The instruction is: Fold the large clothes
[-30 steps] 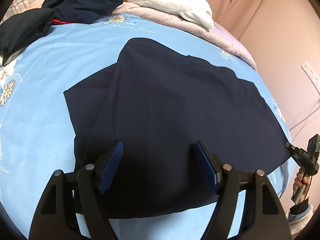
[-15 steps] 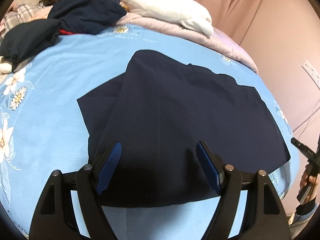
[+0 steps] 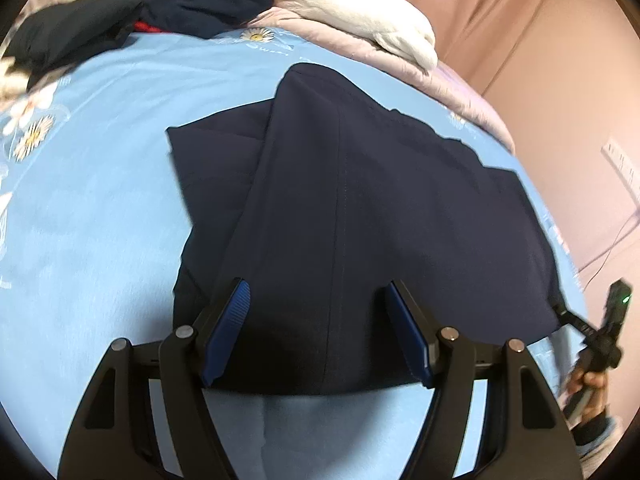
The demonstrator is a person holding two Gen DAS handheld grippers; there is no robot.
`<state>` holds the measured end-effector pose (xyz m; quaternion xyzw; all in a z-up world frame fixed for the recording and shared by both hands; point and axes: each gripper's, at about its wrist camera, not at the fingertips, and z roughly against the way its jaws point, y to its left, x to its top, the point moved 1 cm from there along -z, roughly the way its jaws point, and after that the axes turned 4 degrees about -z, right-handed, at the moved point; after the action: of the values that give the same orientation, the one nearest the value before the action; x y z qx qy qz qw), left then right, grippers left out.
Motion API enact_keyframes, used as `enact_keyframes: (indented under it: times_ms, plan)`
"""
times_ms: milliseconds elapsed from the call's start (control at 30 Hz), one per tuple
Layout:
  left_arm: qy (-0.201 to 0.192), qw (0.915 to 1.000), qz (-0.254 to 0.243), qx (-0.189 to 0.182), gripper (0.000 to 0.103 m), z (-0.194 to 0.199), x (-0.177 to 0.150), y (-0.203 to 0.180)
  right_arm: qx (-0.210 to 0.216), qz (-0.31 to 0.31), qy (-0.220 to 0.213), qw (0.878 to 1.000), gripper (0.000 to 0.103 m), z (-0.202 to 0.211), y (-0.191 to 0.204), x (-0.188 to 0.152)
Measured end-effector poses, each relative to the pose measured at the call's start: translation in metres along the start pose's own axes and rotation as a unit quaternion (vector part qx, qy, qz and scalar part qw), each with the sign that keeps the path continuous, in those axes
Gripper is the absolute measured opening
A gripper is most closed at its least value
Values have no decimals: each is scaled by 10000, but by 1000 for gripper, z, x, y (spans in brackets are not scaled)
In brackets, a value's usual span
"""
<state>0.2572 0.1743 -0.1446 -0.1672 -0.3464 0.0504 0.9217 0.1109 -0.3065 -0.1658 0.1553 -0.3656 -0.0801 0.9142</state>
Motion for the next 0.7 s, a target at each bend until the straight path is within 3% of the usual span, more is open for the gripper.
enact_keyframes:
  times_ms: [100,167,267,333,400,467,700]
  plan:
    - [-196,9985,470,-212,79,22,-7,12,95,-236,-40,9997,20,16,9,2]
    - [-400,9953,799,-374,82,39,-15,27,260,-296,-215,9990,40,26,15,-2]
    - [-441,9897,1289,-436,82,47,-24,50,568,-366,-367,9970,46,34,26,-12]
    - [-394,9804,1811,-662,82,43,-31,68,889,-488,-266,9945,46,28,34,-15]
    - [-406,9657,2335,-1060,82,37,-38,83,1116,-531,-168,9922,46,20,42,-14]
    - [-467,9603,2470,-1214,82,36,-37,87,1183,-428,-99,9920,46,13,56,-12]
    - [-240,9675,2169,-1276,83,12,-6,89,1367,-47,29,9906,46,1,89,-4]
